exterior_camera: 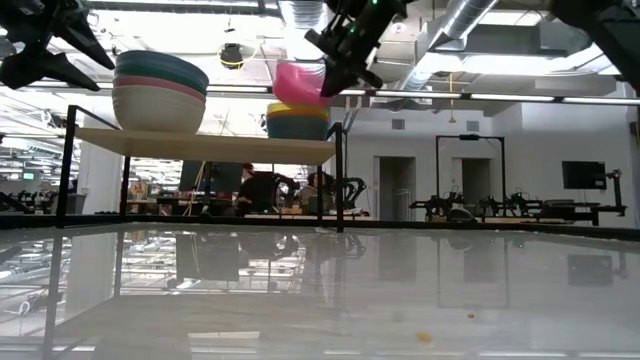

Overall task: Place and stack bowls onto a shelf
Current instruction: Stack the small pink bowl on top of the small green bowl on the shelf

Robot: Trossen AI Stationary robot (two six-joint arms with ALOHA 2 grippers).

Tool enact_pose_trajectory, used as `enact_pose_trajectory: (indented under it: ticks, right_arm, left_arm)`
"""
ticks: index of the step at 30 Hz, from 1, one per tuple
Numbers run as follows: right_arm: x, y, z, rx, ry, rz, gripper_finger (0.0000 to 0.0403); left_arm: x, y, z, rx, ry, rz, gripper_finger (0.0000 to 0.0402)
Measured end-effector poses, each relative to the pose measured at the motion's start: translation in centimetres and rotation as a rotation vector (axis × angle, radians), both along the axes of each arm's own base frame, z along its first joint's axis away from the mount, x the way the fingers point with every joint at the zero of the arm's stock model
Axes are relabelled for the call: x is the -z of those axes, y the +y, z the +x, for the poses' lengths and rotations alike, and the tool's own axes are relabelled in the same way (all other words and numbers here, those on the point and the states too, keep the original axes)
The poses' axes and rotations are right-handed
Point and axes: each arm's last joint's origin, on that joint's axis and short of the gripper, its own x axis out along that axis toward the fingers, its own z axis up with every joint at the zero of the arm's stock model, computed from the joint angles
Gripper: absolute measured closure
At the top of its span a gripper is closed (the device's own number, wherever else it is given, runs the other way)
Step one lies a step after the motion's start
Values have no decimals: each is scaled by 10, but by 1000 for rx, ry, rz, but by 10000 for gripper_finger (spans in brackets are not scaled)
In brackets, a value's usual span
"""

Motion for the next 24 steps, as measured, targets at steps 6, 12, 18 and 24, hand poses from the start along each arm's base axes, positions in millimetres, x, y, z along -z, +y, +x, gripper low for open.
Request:
enact_pose_trajectory:
  ticks: [6, 12, 18, 24]
  right_arm:
    - [1, -2, 1, 3, -1, 1, 381]
    - [3, -5, -3, 8, 10, 29, 381]
    - [3, -7, -4, -7, 4, 41, 335]
    - [3, -6, -3, -20, 2, 42, 274]
  left_arm:
    - [0, 0, 0, -9, 6, 9, 198]
    - [0, 0, 0, -11, 6, 9, 198]
    - [0, 0, 0, -12, 6, 10, 198]
    - [0, 0, 0, -11, 6, 10, 198]
